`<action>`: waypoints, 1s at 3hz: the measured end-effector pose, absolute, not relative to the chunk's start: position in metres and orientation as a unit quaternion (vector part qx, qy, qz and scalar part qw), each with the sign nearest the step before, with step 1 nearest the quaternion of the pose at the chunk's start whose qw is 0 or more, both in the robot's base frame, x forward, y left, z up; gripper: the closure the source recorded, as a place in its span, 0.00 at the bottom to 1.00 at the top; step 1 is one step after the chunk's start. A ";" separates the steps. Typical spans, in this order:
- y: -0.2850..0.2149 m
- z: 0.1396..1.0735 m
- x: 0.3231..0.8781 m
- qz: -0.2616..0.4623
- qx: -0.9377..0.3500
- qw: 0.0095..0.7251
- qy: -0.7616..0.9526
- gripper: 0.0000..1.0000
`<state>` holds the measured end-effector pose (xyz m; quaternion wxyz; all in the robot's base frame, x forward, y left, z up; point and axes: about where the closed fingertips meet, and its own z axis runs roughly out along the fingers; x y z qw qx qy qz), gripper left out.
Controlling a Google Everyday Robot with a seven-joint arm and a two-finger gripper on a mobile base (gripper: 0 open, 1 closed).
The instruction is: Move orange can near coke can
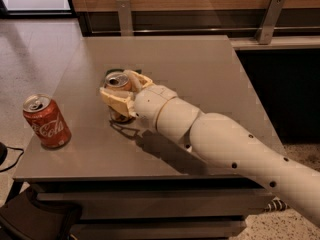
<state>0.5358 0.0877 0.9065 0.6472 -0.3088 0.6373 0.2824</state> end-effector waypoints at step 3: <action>0.084 0.908 0.522 0.300 -0.346 0.620 0.638 1.00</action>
Offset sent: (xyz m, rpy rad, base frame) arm -0.0173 -0.0165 -0.0089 -0.0377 0.0805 0.1606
